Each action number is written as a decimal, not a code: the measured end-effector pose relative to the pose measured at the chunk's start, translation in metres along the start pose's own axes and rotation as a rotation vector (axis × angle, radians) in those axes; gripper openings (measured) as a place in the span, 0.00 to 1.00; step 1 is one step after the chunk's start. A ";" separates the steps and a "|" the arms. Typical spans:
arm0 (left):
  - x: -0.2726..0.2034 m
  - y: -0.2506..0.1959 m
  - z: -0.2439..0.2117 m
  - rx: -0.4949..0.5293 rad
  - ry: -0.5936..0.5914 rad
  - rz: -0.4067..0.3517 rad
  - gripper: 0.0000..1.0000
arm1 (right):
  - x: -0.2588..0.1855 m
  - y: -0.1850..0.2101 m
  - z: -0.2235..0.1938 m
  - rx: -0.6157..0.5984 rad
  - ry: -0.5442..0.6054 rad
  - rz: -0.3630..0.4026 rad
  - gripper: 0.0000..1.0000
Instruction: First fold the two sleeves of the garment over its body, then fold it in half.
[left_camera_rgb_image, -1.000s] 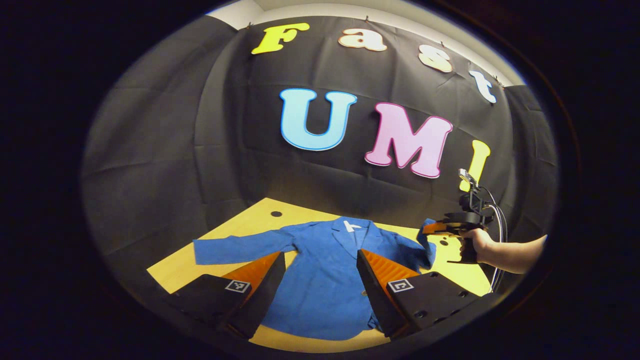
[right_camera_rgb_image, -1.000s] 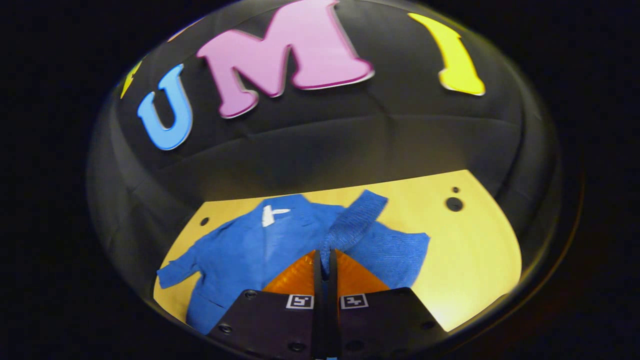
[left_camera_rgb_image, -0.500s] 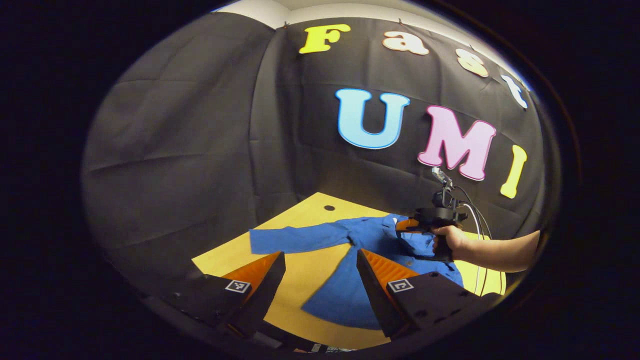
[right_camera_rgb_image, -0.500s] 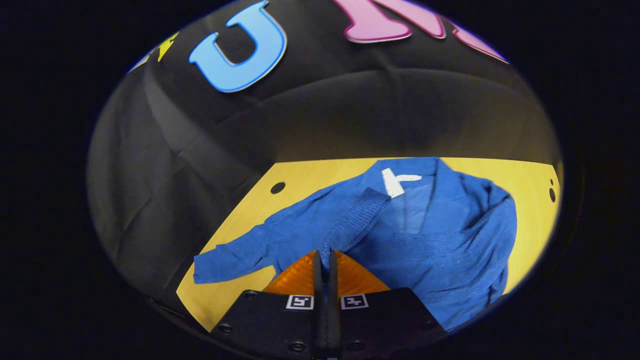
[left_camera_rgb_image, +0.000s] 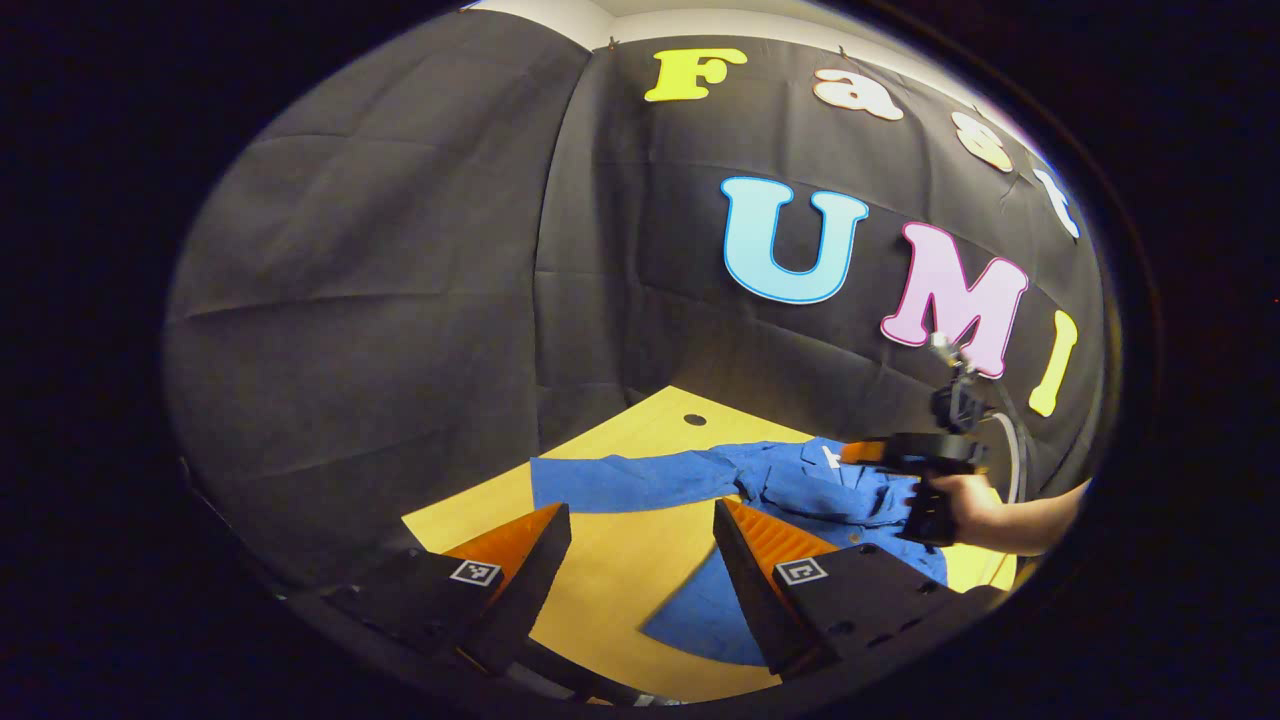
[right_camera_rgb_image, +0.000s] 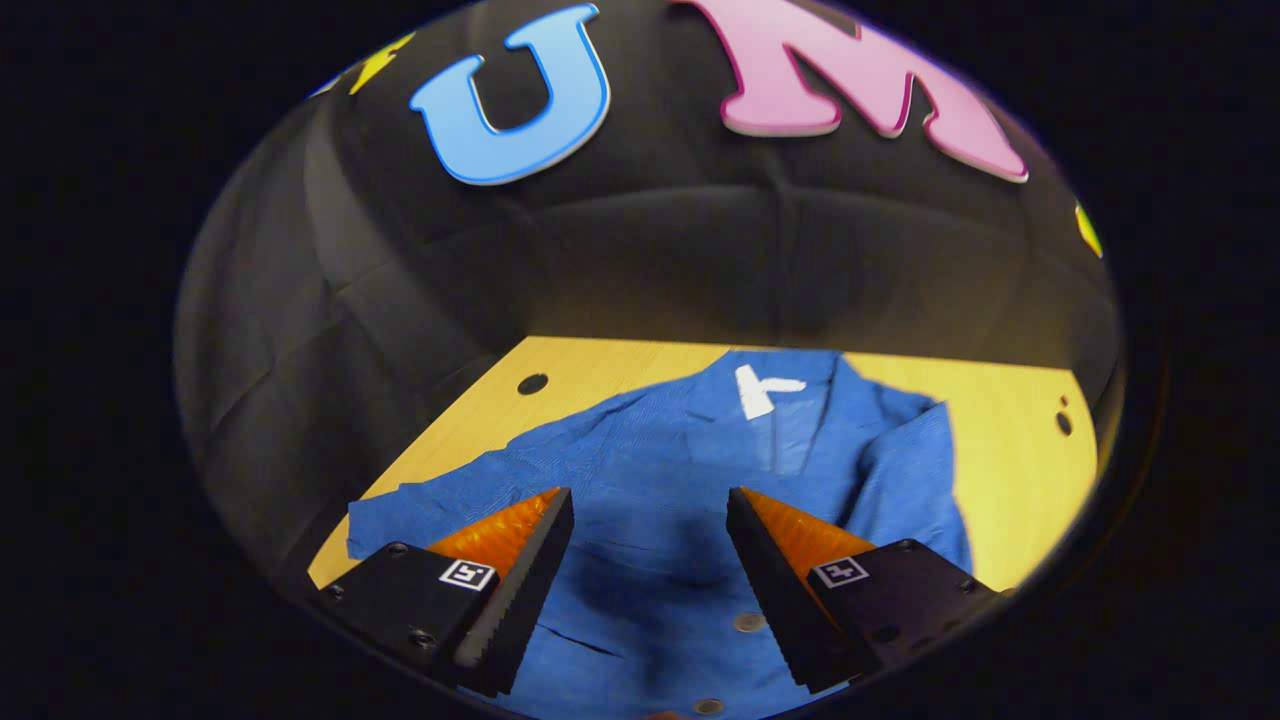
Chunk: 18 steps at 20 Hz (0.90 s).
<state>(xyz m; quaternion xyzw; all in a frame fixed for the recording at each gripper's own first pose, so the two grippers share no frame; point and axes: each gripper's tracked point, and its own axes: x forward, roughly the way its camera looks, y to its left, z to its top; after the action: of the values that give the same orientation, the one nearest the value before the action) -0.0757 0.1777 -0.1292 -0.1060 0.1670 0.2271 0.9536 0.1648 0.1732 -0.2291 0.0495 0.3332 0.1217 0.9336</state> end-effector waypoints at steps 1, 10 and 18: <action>0.015 0.009 0.000 0.019 0.004 0.001 0.82 | -0.025 -0.007 0.010 -0.023 -0.049 -0.021 0.99; 0.181 0.111 -0.053 -0.015 0.329 0.126 0.85 | -0.254 -0.037 0.035 -0.126 -0.324 -0.224 0.97; 0.253 0.119 -0.093 -0.012 0.560 0.139 0.85 | -0.369 -0.070 0.003 -0.052 -0.345 -0.451 0.96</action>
<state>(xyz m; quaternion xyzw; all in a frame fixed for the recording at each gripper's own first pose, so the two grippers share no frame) 0.0563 0.3569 -0.3231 -0.1583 0.4293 0.2549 0.8519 -0.0958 0.0093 -0.0141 -0.0298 0.1688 -0.0907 0.9810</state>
